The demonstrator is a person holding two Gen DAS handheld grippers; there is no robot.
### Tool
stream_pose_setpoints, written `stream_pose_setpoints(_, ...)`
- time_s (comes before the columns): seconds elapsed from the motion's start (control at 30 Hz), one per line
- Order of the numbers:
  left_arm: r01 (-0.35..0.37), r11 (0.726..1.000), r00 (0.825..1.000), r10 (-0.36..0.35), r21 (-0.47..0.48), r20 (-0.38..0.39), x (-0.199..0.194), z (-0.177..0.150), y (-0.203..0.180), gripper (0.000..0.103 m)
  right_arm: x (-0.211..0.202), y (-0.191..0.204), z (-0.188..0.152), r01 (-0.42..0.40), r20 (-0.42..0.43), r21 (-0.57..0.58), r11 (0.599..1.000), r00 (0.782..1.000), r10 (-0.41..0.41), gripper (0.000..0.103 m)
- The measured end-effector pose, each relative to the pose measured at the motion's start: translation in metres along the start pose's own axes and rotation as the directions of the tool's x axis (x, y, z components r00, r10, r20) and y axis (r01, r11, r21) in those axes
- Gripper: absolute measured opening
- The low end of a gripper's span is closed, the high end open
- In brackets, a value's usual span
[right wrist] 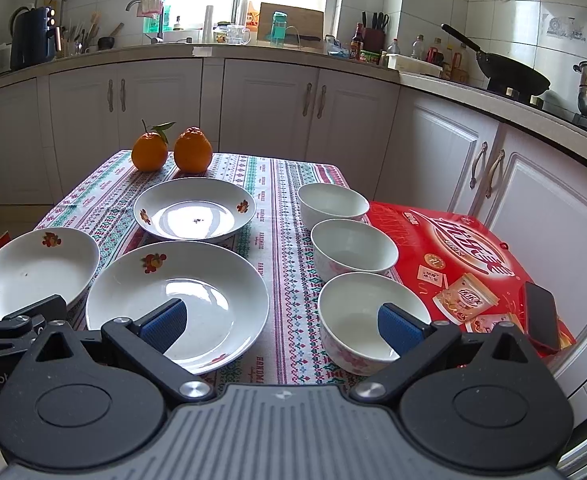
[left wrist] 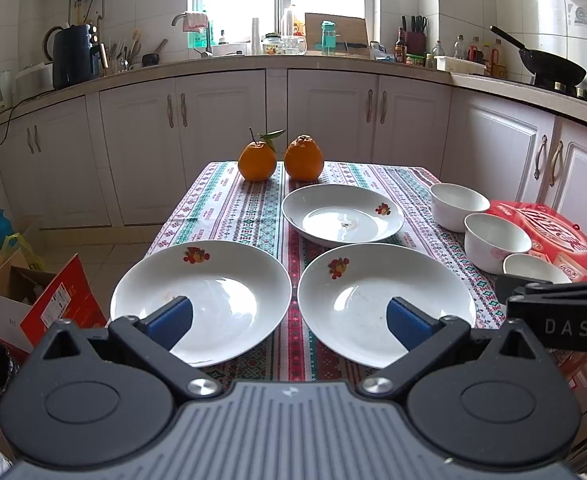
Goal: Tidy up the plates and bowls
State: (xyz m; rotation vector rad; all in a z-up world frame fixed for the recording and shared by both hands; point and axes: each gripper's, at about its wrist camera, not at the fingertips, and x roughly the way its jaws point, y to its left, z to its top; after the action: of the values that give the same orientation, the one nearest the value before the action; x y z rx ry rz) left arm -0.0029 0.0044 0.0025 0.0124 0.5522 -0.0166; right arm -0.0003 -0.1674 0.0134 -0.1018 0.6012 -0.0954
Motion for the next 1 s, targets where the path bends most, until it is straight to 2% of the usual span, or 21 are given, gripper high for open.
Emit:
stream_pose_setpoints(0.33,0.012,1.000,1.000,-0.012,0.008,-0.012,0.006,0.003,0.003,0.102,0.008,0.003,0.005,-0.024,-0.011,-0.017,1.000,1.000,0.024,0.103)
stream_pose_setpoints(0.7,-0.003,1.000,1.000,0.003,0.005,0.002,0.017,0.010,0.028,0.102,0.029,0.016,0.034,-0.163,0.000,-0.098,0.982,0.986,0.164,0.103)
stream_pose_setpoints(0.9,-0.014,0.998,1.000,0.015,0.060,-0.009,0.026,0.004,0.052,0.102,0.050,0.021,0.064,-0.302,0.004,-0.130,0.944,0.952,0.305,0.103)
stream_pose_setpoints(1.0,0.007,0.998,0.999,-0.005,0.058,-0.035,0.029,-0.001,0.072,0.103,0.063,0.027,0.078,-0.393,-0.011,-0.141,0.909,0.918,0.396,0.103)
